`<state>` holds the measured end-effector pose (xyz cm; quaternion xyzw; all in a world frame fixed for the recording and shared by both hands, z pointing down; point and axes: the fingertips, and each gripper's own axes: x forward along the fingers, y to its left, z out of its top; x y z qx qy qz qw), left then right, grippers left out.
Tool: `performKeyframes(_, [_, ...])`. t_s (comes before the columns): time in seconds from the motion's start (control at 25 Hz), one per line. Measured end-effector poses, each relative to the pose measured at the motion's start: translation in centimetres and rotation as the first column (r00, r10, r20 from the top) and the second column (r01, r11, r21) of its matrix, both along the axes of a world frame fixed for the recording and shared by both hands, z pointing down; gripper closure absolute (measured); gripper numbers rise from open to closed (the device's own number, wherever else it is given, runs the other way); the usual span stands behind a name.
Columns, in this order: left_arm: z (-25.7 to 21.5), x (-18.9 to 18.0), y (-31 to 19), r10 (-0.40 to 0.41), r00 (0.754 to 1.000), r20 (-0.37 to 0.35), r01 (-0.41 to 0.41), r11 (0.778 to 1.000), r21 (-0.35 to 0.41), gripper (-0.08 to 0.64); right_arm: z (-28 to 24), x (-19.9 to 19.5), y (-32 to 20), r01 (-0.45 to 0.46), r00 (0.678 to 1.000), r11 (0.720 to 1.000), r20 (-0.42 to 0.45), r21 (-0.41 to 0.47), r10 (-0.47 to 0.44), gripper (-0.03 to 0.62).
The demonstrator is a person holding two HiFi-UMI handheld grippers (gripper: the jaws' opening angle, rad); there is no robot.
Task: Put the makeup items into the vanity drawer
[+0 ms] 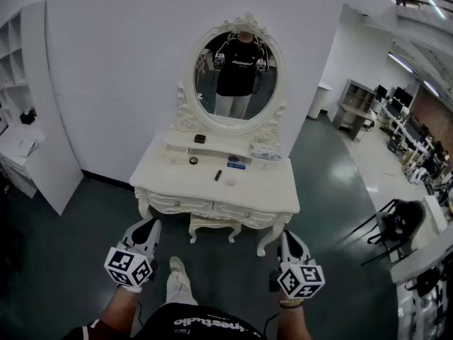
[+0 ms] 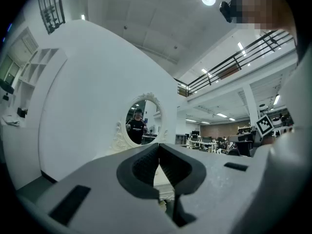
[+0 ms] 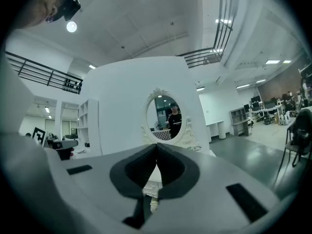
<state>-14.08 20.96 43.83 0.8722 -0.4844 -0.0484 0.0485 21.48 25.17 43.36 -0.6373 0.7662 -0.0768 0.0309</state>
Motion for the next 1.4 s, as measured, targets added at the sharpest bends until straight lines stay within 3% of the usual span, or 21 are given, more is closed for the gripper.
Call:
performKeyframes(0.2, [-0.5,0.7,-0.3,0.018,0.998,-0.057,-0.018,1.0,-0.007,0.554,0.1,0.4,-0.2,0.006,1.0,1.0,-0.004,-0.006,-0.006,0.601])
performKeyframes(0.72, [-1.3,1.5,-0.8,0.019,0.999,-0.037,-0.018,1.0,0.015,0.554,-0.4,0.2,-1.0,0.009,0.998,1.0,-0.061,0.02,-0.008,0.601])
performKeyframes(1.0, [-0.8,1.8,-2.0,0.024,1.0,-0.018,-0.024,1.0,-0.002,0.554,-0.9,-2.0,-1.3,0.133,0.981,0.989,-0.153,0.065,-0.121,0.589])
performKeyframes(1.24, [-1.2,1.2,-4.7,0.012,1.0,-0.023,-0.012,1.0,-0.013,0.554,-1.6,-2.4,-4.9,0.174,0.982,0.983,-0.083,0.055,-0.169,0.589])
performKeyframes(1.4, [-1.2,1.0,-7.7,0.013,0.999,-0.033,-0.013,1.0,-0.014,0.554,-1.5,-2.3,-7.9,0.151,0.988,0.988,-0.047,0.04,-0.149,0.589])
